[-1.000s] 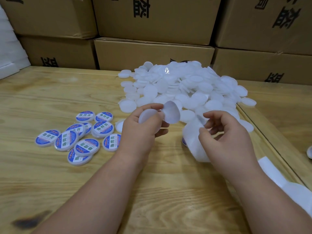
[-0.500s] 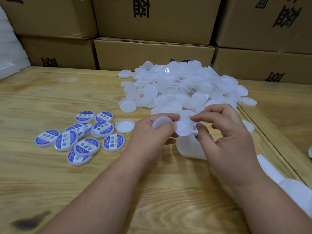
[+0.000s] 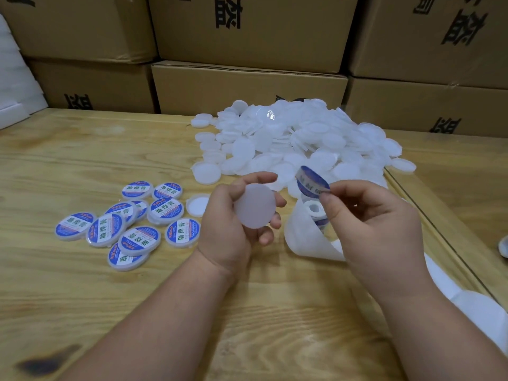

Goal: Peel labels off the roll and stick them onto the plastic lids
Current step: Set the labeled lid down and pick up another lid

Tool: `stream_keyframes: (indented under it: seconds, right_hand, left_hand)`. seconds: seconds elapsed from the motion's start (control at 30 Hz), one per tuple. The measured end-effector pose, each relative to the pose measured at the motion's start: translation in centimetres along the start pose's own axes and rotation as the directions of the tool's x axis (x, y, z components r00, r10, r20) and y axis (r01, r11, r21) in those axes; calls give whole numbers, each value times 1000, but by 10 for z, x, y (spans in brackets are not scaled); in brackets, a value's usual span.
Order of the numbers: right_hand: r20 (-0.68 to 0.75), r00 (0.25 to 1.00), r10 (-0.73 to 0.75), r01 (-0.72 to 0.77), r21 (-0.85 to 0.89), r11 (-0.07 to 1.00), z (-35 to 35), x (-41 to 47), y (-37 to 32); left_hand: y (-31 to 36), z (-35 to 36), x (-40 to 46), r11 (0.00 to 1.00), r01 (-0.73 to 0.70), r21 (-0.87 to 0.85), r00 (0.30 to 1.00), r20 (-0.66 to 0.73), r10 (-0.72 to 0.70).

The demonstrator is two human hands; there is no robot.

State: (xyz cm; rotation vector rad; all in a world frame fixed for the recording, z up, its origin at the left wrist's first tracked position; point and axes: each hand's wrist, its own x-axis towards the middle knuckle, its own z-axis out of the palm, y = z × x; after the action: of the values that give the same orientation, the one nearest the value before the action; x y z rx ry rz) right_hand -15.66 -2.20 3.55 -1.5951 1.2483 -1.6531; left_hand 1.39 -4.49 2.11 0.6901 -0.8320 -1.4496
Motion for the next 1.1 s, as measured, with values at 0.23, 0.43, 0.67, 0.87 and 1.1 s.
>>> stream_keyframes:
  seconds: [0.23, 0.43, 0.67, 0.87, 1.1]
  right_hand:
    - [168, 962, 216, -260, 310, 914, 2, 1, -6]
    - [287, 916, 279, -357, 270, 894, 8, -1, -4]
    - [239, 936, 259, -295, 125, 947, 11, -5, 1]
    - [161, 951, 265, -282, 93, 955, 11, -4, 4]
    - [137, 958, 254, -264, 64, 962, 11, -3, 7]
  left_hand:
    - [2, 7, 1, 985, 78, -152, 997, -7, -80]
    - [2, 10, -2, 953, 187, -238, 981, 97, -168]
    - [-4, 9, 0, 964, 181, -196, 975, 167, -149]
    - [-8, 8, 0, 972, 172, -161, 970, 199, -138]
    - [-6, 10, -2, 979, 161, -129, 970, 202, -133]
